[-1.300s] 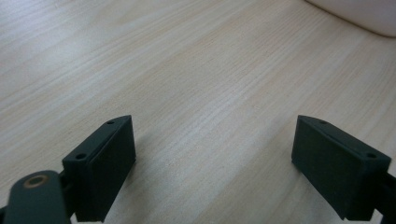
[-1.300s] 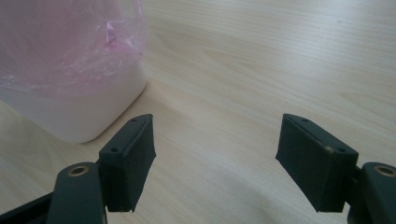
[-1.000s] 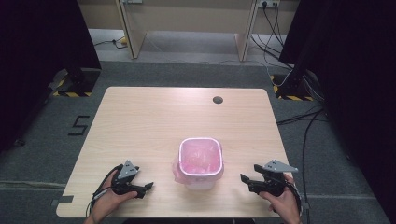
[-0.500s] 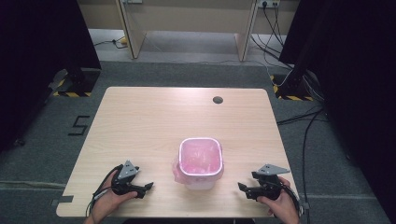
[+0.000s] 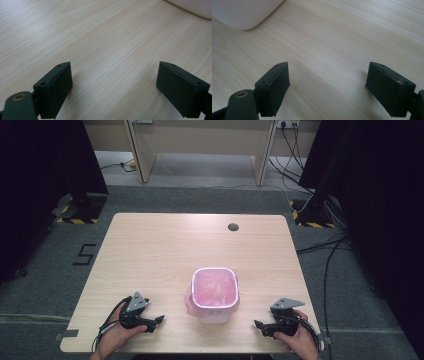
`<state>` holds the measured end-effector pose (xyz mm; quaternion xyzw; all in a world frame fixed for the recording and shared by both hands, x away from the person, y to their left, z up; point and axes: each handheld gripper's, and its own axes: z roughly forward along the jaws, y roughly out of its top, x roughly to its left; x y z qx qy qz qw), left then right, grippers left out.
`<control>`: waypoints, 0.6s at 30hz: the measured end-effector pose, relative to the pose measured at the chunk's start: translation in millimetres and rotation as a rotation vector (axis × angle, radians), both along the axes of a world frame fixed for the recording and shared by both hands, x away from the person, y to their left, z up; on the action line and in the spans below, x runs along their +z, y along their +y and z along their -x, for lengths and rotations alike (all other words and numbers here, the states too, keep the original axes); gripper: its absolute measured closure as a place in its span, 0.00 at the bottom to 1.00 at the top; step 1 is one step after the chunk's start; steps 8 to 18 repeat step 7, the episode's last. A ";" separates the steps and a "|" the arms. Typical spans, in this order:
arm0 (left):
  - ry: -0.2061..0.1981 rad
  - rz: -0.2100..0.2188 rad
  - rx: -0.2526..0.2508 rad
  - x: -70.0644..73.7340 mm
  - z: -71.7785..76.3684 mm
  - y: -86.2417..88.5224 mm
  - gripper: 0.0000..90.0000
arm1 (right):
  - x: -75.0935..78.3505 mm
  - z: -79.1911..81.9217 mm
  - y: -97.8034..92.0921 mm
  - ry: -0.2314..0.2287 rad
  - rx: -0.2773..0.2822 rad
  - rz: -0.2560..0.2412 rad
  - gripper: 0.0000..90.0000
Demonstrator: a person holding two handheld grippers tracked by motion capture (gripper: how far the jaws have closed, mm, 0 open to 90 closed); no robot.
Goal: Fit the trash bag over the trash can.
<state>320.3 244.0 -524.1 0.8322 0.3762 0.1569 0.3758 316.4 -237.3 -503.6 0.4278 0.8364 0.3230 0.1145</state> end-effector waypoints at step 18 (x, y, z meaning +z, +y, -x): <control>0.000 0.000 0.000 0.0 0.0 0.0 0.14 | 0.5 -0.2 -0.6 -0.009 -0.002 -0.004 0.21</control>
